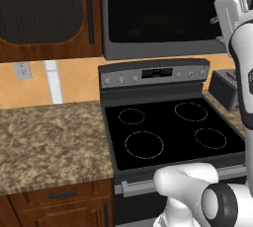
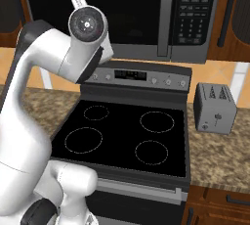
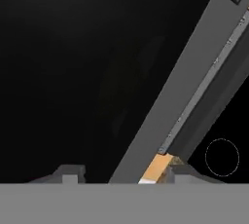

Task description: Open the microwave, place the bowl with waffle inside the microwave, then close the microwave door and turn it on.

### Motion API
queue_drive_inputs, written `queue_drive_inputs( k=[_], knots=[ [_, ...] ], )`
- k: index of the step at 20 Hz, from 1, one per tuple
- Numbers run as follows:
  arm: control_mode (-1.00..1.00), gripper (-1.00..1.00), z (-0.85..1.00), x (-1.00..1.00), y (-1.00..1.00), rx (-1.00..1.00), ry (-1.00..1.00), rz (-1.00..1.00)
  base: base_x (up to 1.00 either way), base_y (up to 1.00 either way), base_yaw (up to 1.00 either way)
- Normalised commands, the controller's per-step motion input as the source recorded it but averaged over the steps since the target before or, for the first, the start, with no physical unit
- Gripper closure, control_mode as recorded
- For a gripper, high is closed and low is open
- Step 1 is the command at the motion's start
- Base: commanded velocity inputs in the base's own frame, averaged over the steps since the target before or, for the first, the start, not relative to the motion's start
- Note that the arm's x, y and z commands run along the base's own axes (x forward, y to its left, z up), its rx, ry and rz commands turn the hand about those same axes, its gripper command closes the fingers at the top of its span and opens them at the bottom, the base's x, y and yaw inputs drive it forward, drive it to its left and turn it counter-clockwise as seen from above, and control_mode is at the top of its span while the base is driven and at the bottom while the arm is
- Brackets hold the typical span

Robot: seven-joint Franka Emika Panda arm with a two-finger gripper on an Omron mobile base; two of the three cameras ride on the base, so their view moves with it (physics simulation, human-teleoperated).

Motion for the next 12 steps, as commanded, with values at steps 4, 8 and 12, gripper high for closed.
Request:
queue_drive_inputs(
  k=[4, 8, 12],
  knots=[
    [-1.00, 1.00, 0.24, -0.55, 0.00, -0.41, 0.00, 0.14, 0.00, 0.00, 0.00],
    [-1.00, 1.00, 0.05, -0.36, 0.00, -0.47, -0.12, 0.13, 0.00, 0.00, 0.00],
    [-1.00, 1.00, -0.13, -0.24, -0.02, -0.42, -0.28, 0.11, 0.00, 0.00, 0.00]
  ],
)
